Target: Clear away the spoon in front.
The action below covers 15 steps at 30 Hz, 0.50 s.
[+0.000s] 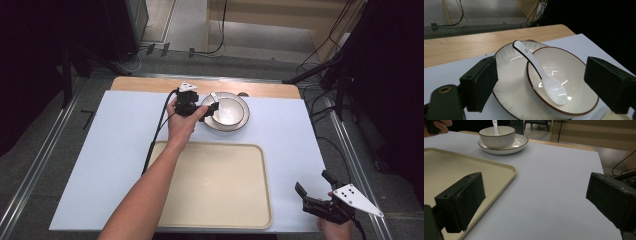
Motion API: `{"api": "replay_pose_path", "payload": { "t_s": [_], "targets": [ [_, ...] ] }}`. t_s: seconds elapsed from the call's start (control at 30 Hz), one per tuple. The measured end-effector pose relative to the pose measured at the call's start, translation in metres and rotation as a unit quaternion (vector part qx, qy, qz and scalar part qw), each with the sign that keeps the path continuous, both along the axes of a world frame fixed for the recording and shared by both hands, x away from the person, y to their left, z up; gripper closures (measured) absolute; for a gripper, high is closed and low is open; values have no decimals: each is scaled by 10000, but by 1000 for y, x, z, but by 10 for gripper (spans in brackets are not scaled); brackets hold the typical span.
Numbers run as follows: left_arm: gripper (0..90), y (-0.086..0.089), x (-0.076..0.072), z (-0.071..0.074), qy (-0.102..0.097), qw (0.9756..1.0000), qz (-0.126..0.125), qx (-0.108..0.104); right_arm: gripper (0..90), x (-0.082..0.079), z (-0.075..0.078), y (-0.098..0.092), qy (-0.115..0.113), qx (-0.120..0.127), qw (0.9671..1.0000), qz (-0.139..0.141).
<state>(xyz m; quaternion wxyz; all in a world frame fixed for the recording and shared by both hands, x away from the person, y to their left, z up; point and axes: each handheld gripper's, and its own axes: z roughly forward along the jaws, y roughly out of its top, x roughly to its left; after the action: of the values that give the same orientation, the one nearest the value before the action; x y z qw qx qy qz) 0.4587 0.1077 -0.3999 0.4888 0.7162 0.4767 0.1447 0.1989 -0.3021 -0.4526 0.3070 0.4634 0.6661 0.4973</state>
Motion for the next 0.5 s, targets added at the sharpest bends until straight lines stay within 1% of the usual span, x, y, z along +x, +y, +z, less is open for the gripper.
{"api": "replay_pose_path", "payload": {
  "t_s": [0.03,0.07,0.13,0.17,0.27,0.33,0.37,0.4,0.47,0.5],
  "targets": [
    [139,-2,2,-1,26,10000,8,-11,23,0,0,0,-1,-5,10000,2],
    [174,-5,6,-1,56,10000,5,0,23,0,0,-1,-2,-1,10000,4],
    [189,-9,9,-2,88,10000,22,-11,23,0,-1,-1,0,-7,10000,7],
    [227,-11,12,-2,97,9999,18,-41,23,0,-1,0,15,11,10000,23],
    [246,-19,18,-4,211,9998,43,-24,23,0,-1,1,22,19,10000,38],
    [250,-23,22,-6,283,9995,118,64,23,0,-1,1,19,19,10000,45],
    [265,-24,24,-7,299,9994,173,57,23,1,-1,1,-4,-1,10000,60],
    [273,-23,26,-8,325,9991,252,33,23,0,-1,1,22,18,10000,59],
    [277,-21,30,-11,408,9982,441,-52,23,0,-1,1,17,18,10000,67],
    [281,-20,31,-12,416,9979,491,-58,23,0,-1,1,14,19,10000,67]
  ]
}}
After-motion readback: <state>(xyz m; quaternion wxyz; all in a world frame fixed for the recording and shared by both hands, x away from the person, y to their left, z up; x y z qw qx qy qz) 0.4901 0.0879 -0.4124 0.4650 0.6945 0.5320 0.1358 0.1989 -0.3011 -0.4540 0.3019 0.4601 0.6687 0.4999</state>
